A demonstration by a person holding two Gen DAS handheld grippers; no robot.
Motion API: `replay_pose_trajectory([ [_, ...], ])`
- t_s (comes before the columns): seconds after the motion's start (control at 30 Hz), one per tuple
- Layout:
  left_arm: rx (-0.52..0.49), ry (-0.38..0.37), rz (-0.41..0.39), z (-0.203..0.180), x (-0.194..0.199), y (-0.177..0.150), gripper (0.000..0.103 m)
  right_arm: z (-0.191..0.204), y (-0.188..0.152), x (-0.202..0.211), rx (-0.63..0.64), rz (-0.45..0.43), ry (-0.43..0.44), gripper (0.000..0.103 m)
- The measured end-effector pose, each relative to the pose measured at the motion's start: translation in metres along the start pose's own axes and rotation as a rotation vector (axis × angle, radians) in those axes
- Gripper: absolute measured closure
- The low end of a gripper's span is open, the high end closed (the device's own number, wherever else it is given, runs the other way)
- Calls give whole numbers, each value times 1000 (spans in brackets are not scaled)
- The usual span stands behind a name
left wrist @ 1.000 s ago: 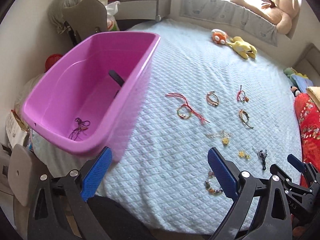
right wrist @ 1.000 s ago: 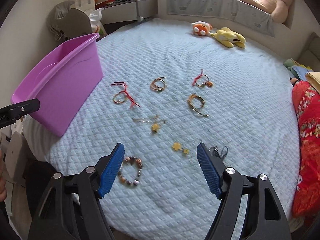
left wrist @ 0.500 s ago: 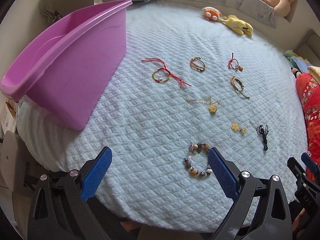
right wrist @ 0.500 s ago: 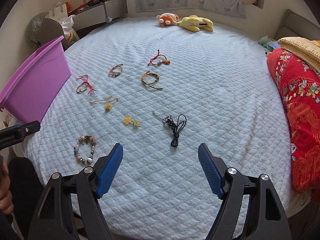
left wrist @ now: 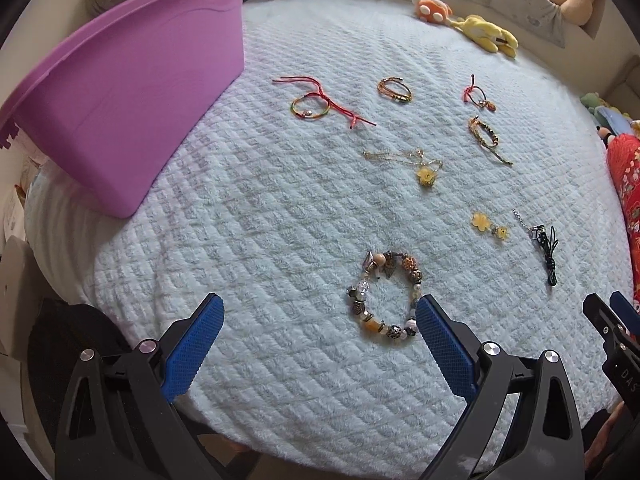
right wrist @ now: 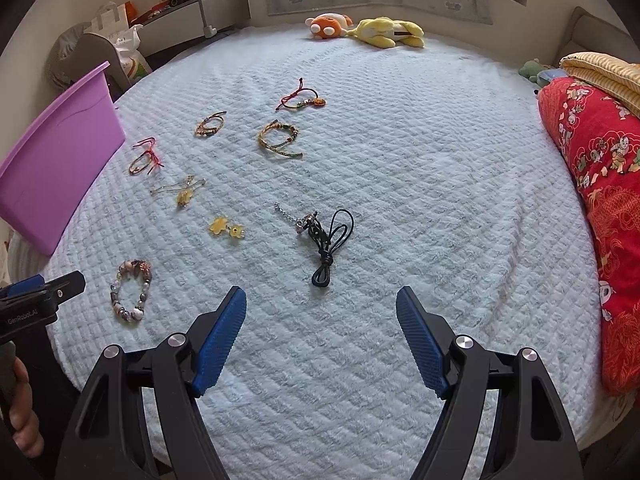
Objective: Organize jewelry
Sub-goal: 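Move the left tool to the beaded bracelet while the right tool reaches the black cord necklace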
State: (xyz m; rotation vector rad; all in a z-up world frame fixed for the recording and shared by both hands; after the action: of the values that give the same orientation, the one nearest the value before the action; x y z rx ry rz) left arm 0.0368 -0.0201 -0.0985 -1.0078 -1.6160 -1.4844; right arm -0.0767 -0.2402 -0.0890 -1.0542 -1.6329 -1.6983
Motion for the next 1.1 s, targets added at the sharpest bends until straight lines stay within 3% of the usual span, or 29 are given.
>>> replay_pose_trajectory([
  [0.3,26,1,30,-11,-20,-18,8,-6,-1,-23,33,10,20,29],
  [0.77,75,15,35,-19,-46,-21,8,-15,4,-61,30,24,38,29],
  [1.1,45,44,32,-29,-56,-23,8,-22,9,-77,5,27,47,29],
])
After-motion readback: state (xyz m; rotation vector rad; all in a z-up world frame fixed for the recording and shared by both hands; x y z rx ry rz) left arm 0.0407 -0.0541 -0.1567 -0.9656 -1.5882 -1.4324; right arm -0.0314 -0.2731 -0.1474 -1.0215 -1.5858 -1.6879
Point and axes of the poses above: each gripper's, at about its wrist camera, not at the fingertips, and x roughly against the way its jaws point, z to its left, y to its top, the point moved 7 cm from there along -x, roughly the way its jaws point, and after that the axes turned 10 degrees about x, right-handed, at the moved point
